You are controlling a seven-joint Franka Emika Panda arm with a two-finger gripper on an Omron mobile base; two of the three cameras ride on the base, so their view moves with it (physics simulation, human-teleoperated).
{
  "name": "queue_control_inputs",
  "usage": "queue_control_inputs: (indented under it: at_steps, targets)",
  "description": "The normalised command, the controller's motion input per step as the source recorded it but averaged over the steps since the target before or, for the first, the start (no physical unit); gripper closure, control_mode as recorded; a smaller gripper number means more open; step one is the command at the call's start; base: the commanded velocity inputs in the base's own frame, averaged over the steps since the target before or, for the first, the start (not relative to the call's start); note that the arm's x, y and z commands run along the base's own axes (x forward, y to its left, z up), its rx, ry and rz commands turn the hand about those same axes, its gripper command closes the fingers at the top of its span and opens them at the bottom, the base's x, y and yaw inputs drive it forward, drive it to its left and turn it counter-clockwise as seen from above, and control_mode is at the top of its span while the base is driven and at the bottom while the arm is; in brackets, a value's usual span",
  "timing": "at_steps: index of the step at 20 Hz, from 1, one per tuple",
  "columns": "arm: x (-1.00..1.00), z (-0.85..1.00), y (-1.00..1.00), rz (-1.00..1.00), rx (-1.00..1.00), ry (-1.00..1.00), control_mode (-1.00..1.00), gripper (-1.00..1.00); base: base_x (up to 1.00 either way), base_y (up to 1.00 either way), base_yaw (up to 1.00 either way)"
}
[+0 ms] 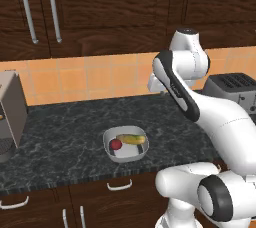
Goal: Take the meat container that has the shrimp and place it on the second highest rack of the freezer. Then take the vegetable container that has the tomato and cucumber and place it on the highest rack of the freezer.
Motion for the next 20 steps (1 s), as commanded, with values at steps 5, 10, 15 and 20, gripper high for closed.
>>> queue_control_inputs:
  at_steps: [5,10,15,20]
  targets:
    - [-0.62,-0.07,0.01,0.0,0.02,-0.03,-1.0,-1.0,0.0,0.0,0.0]
    - [-0.37,-0.61,0.41,-0.29,0.0,0.26,-1.0,-1.0,0.0,0.0,0.0]
    - [-0.06,-0.35,0.21,-0.55,0.04,0.12,-1.0,-1.0,0.0,0.0,0.0]
    - [0.0,-0.38,0.13,-0.42,0.15,0.0,-1.0,-1.0,0.0,0.0,0.0]
